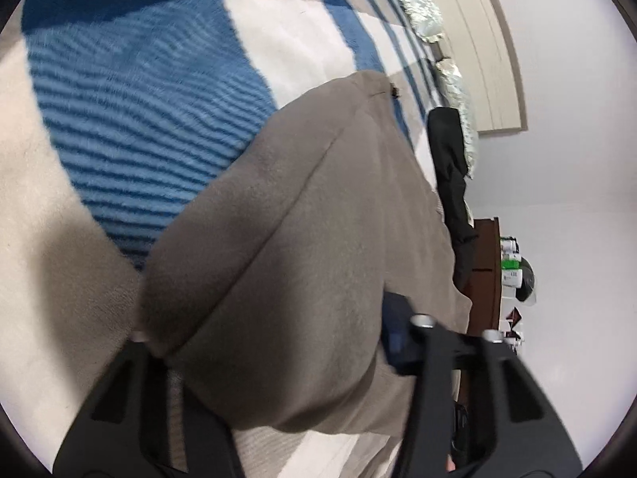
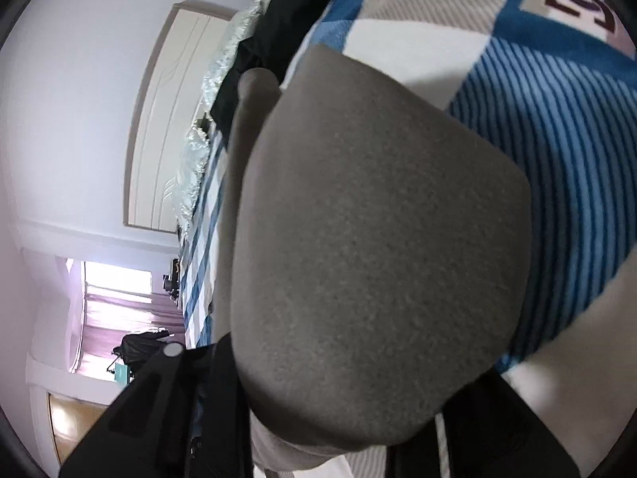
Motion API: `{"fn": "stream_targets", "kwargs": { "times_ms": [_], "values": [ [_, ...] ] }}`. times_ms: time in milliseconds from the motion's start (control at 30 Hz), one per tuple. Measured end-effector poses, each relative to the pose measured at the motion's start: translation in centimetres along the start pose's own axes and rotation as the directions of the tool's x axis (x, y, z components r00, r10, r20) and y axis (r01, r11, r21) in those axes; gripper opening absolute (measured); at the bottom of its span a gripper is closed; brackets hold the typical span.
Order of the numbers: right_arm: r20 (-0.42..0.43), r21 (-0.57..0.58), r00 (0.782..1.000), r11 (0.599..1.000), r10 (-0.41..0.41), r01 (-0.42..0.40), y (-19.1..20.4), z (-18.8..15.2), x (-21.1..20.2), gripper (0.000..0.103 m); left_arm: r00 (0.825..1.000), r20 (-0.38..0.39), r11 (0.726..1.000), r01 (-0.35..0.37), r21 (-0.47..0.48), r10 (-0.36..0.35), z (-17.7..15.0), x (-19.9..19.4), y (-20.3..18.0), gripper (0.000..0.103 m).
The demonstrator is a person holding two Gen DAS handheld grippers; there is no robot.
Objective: Fold large clothes
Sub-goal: 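Lift the folded jacket with both tools and fold it over onto itself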
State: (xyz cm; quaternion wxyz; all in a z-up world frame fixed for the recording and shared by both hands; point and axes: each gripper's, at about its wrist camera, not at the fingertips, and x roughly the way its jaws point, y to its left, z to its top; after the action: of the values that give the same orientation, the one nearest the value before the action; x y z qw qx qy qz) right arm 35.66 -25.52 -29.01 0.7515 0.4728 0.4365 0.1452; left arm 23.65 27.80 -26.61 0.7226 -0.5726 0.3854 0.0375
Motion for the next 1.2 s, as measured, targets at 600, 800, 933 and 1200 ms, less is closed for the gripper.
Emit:
{"fn": "stream_targets", "kwargs": {
  "times_ms": [600, 800, 933, 1200],
  "values": [
    [-0.027, -0.222, 0.998, 0.973, 0.054, -0.059, 2.2, -5.7, -12.5, 0.017, 0.992, 0.040, 0.976, 0.113, 0.189, -0.122, -6.1, -12.2, -4.0, 0.027],
    [-0.076, -0.239, 0.997, 0.970, 0.032, -0.049, -1.4, -11.1, -17.9, 0.018, 0.993, 0.004, 0.974, 0.113, 0.196, -0.116, -10.9, -16.7, -0.5, 0.027],
    [-0.098, -0.168, 0.995, 0.986, 0.006, -0.022, -5.5, -13.2, -17.9, 0.020, 0.998, -0.037, 0.982, 0.063, 0.179, -0.057, -13.3, -16.5, 4.0, 0.027],
    [-0.047, -0.172, 0.998, 0.985, -0.028, 0.020, -6.0, -13.6, -16.2, 0.025, 0.997, -0.027, 0.946, -0.065, 0.317, 0.078, -13.4, -14.8, 4.9, 0.035]
  ]
}}
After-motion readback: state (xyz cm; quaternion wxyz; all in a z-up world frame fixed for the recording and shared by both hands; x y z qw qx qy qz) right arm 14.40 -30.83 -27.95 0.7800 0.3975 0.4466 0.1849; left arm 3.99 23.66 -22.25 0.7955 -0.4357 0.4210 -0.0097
